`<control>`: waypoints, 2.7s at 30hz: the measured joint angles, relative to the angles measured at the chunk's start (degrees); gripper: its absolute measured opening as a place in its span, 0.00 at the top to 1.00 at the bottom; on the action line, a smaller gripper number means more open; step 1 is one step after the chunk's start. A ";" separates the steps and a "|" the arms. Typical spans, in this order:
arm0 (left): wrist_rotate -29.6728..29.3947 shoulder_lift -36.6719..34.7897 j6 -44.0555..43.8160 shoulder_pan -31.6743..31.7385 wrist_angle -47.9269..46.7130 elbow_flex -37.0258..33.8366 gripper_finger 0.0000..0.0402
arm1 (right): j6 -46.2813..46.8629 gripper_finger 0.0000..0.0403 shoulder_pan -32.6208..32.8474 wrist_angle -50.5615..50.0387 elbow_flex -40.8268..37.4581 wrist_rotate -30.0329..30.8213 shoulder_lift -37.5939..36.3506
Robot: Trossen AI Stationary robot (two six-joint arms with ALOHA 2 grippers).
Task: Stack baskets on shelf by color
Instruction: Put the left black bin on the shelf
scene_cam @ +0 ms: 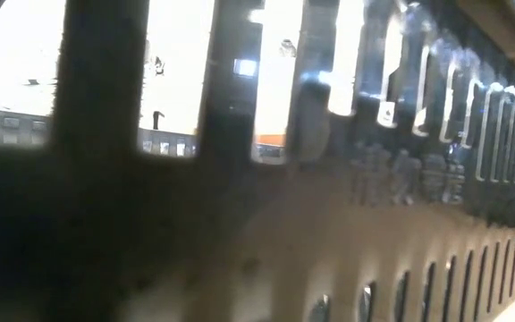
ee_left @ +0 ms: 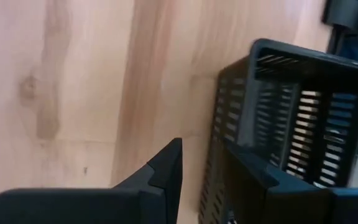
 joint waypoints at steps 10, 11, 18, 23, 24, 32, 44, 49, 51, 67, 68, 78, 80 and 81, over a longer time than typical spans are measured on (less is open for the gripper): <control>1.33 -0.22 -10.84 3.93 -15.88 4.71 0.74 | 0.13 0.67 0.00 0.69 0.00 -0.01 -0.02; 1.90 -0.22 -14.51 4.84 -18.69 5.90 0.74 | 0.10 0.67 0.00 0.89 0.00 -0.01 -0.03; -0.41 -0.20 -38.74 9.70 -17.26 9.81 0.74 | -3.18 0.67 -0.04 1.32 0.00 -0.01 -1.35; -0.90 2.39 -53.67 6.47 -1.89 9.84 0.74 | -4.70 0.67 -0.04 1.10 0.04 -0.01 -2.48; -1.11 3.43 -56.20 5.28 0.81 9.88 0.74 | -4.70 0.67 0.02 0.72 0.04 -0.05 -2.56; -1.05 15.58 -75.72 -5.04 2.57 13.93 0.74 | -4.69 0.67 1.78 -2.78 0.02 -0.27 -2.57; -12.52 23.63 -73.85 -4.46 -10.73 30.51 0.74 | -2.95 0.67 4.11 -2.62 0.02 -4.86 -2.58; -13.48 23.63 -73.67 -3.80 -23.49 34.60 0.74 | -2.79 0.67 5.99 -2.54 -0.35 -4.86 -2.58; -13.41 23.63 -74.00 -3.81 -24.92 34.45 0.74 | -2.11 0.67 6.68 -2.57 -0.93 -4.86 -2.58; -6.19 32.26 -67.21 -2.22 -16.05 33.57 0.58 | 1.51 0.67 7.48 0.90 -5.25 -4.48 -2.58; -6.15 32.37 -66.94 -2.15 -15.88 33.57 0.60 | 1.38 0.67 7.48 1.61 -5.25 -4.51 -2.60; -3.34 29.47 -60.04 0.64 -14.67 33.59 0.95 | 1.25 0.67 7.48 3.46 -5.25 -4.52 -2.62; -2.34 28.26 -55.20 2.14 -13.64 33.87 0.94 | 1.25 0.67 7.48 3.96 -5.25 -4.51 -2.62; -2.20 27.67 -52.39 2.82 -13.46 34.47 0.94 | 1.25 0.67 7.48 4.18 -5.25 -4.51 -2.62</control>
